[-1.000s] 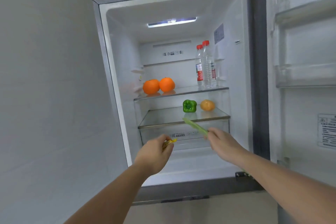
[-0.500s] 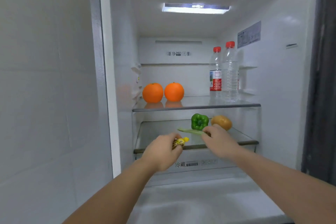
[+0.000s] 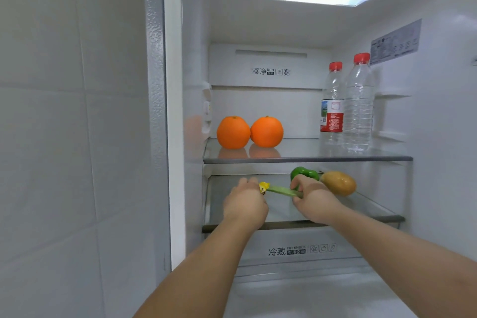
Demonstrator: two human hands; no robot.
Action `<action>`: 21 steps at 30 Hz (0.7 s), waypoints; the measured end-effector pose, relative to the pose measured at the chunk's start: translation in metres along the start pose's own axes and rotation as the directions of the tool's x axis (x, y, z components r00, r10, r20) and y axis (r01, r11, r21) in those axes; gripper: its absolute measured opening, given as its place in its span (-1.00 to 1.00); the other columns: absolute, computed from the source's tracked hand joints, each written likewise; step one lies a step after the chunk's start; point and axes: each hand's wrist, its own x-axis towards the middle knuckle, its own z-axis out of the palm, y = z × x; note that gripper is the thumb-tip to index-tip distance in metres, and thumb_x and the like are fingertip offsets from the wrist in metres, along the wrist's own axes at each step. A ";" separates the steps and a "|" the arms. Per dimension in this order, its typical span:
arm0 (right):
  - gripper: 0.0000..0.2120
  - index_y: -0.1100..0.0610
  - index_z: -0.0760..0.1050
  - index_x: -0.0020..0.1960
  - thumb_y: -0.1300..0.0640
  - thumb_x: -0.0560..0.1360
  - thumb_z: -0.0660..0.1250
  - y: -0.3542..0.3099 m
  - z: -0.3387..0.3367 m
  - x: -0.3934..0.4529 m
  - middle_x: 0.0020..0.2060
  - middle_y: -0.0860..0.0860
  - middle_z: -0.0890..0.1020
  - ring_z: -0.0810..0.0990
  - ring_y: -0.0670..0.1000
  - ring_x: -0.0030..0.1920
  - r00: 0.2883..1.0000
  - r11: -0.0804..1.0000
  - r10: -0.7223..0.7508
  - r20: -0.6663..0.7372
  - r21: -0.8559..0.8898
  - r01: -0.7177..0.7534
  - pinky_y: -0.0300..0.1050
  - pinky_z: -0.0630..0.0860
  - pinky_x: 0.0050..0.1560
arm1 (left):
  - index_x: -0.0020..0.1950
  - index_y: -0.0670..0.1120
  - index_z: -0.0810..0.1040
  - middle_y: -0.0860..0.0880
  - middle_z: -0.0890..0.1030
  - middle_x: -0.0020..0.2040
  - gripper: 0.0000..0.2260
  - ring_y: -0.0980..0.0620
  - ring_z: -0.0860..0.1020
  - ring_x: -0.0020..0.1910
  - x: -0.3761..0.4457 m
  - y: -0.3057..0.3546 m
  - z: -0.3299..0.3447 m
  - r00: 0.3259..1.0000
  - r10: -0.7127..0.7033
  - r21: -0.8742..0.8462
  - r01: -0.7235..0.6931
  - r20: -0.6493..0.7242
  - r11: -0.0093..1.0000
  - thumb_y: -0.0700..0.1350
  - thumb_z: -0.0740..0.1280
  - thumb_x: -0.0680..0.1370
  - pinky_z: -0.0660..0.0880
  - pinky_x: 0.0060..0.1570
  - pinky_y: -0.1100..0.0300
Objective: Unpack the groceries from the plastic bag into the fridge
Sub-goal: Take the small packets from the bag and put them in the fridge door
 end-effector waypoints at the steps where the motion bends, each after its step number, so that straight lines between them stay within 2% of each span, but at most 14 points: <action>1: -0.89 0.01 0.38 0.02 0.16 0.52 0.27 0.001 0.001 0.002 -0.08 0.03 0.53 0.57 0.08 -0.12 1.000 1.000 0.010 -0.010 0.005 -0.010 -0.07 0.54 -0.13 | 0.21 -0.07 0.42 -0.08 0.44 0.13 -0.81 -0.09 0.47 0.06 0.002 0.001 0.001 1.000 -0.017 0.013 0.017 0.005 1.000 -0.15 0.18 0.60 0.38 -0.16 0.07; 7: -0.91 0.06 0.40 0.00 0.14 0.51 0.28 0.003 0.007 0.012 -0.11 0.00 0.49 0.47 0.01 -0.18 0.998 0.998 0.057 0.014 0.035 -0.057 -0.15 0.40 -0.26 | 0.21 -0.04 0.38 -0.07 0.45 0.13 -0.79 -0.09 0.46 0.04 0.006 0.005 0.011 0.999 -0.030 0.047 0.030 0.010 0.998 -0.18 0.20 0.58 0.33 -0.18 0.08; 13: -0.87 -0.03 0.45 0.04 0.14 0.51 0.25 0.000 0.022 0.021 0.01 0.00 0.57 0.54 0.06 -0.03 0.995 0.996 0.083 0.050 -0.023 -0.082 -0.05 0.55 0.03 | 0.19 -0.04 0.39 -0.07 0.46 0.13 -0.82 -0.10 0.47 0.05 0.008 0.007 0.015 1.000 -0.013 0.043 0.013 0.007 0.999 -0.15 0.20 0.59 0.31 -0.19 0.09; 18: -0.84 -0.10 0.49 0.04 0.08 0.51 0.22 -0.001 0.023 0.022 0.01 -0.04 0.60 0.54 0.10 0.00 0.994 0.993 0.100 0.038 -0.065 -0.097 -0.07 0.53 0.02 | 0.22 -0.03 0.38 -0.06 0.45 0.12 -0.80 -0.07 0.45 0.00 0.006 0.003 0.013 1.000 -0.013 0.027 0.013 0.013 1.000 -0.16 0.20 0.60 0.33 -0.18 0.09; 21: -0.79 -0.09 0.52 0.12 0.03 0.52 0.20 -0.005 0.017 0.017 0.01 -0.04 0.60 0.53 0.10 0.01 0.996 0.993 0.089 0.028 -0.085 -0.086 -0.10 0.48 0.02 | 0.23 -0.02 0.38 -0.05 0.46 0.12 -0.80 -0.05 0.44 -0.03 0.002 0.003 0.013 1.000 0.005 0.001 -0.005 0.002 1.000 -0.15 0.19 0.60 0.35 -0.18 0.09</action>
